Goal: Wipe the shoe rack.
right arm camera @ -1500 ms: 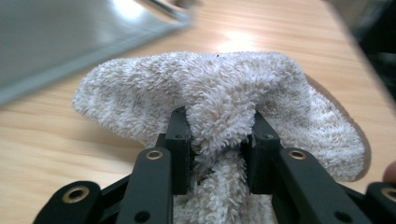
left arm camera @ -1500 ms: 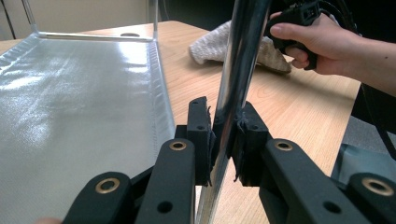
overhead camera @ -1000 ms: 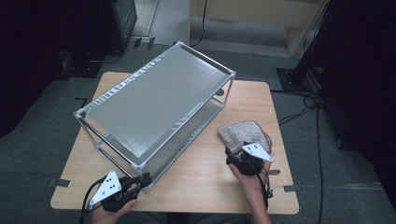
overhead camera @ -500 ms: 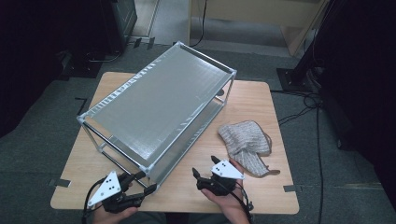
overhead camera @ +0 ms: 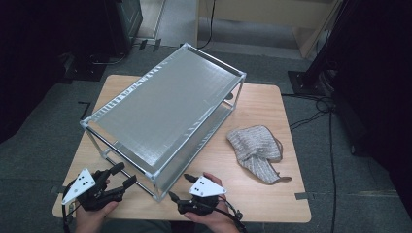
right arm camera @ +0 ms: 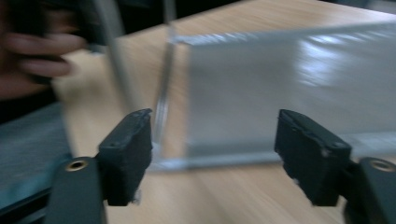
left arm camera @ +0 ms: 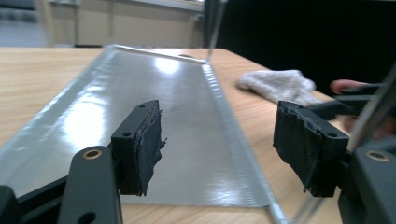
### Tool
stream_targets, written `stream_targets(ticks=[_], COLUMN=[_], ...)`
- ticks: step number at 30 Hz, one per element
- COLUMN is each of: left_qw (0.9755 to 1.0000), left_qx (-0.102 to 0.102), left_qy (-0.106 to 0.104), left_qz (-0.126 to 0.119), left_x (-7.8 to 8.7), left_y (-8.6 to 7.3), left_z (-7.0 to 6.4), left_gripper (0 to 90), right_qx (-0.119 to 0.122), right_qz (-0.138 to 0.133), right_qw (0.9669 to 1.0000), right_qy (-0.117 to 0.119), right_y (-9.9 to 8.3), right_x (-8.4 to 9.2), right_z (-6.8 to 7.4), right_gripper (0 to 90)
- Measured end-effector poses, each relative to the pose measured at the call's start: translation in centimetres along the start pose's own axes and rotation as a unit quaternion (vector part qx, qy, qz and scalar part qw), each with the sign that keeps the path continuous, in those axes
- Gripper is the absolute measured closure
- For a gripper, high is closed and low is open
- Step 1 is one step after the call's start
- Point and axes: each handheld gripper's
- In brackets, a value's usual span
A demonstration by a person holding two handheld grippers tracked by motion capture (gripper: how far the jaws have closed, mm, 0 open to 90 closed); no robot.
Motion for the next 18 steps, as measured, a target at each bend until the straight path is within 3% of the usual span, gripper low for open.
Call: stream_targets(ticks=[2,5,7,9,10,12,13,16,18], left_qw=[0.9999,0.9995,0.9991,0.9980,0.9980,0.9962,0.9949,0.9911,0.9872], left_qx=[0.005,0.009,0.010,0.011,0.011,0.020,0.026,0.032,0.042], left_qy=[0.013,0.029,0.041,0.060,0.060,0.083,0.097,0.128,0.153], left_qz=[0.002,0.005,0.008,0.014,0.014,0.015,0.015,0.017,0.016], left_x=[0.2,0.4,0.5,0.6,0.6,0.7,0.9,1.1,1.3], left_y=[-0.1,-0.1,-0.2,-0.2,-0.2,-0.2,-0.2,-0.2,-0.2], left_z=[0.5,1.0,1.2,1.5,1.5,2.0,2.4,3.2,4.0], left_gripper=[32.5,32.8,33.0,32.8,33.0,33.4,33.4,33.7,34.2], right_qx=[0.005,0.012,0.017,0.017,0.017,0.015,0.027,0.036,0.041], right_qz=[-0.009,-0.014,-0.016,-0.021,-0.021,-0.023,-0.024,-0.022,-0.023], right_qw=[0.9994,0.9981,0.9974,0.9971,0.9971,0.9965,0.9963,0.9955,0.9950], right_qy=[0.033,0.060,0.069,0.071,0.071,0.080,0.077,0.085,0.089], right_y=[0.4,0.6,0.7,0.8,0.8,0.7,0.6,0.5,0.3], right_x=[-0.5,-1.2,-1.8,-2.2,-2.2,-2.4,-2.3,-1.9,-1.4], right_z=[1.0,2.0,2.4,2.7,2.7,2.7,2.8,2.6,2.3], right_gripper=[32.8,41.8,50.5,65.2,65.2,80.3,82.0,82.2,82.3])
Point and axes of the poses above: each handheld gripper's, and its own axes: x roughly backward along the jaws, y roughly out of its top, z roughly to its left, and after that the axes turned 1 degree about -y, right-handed
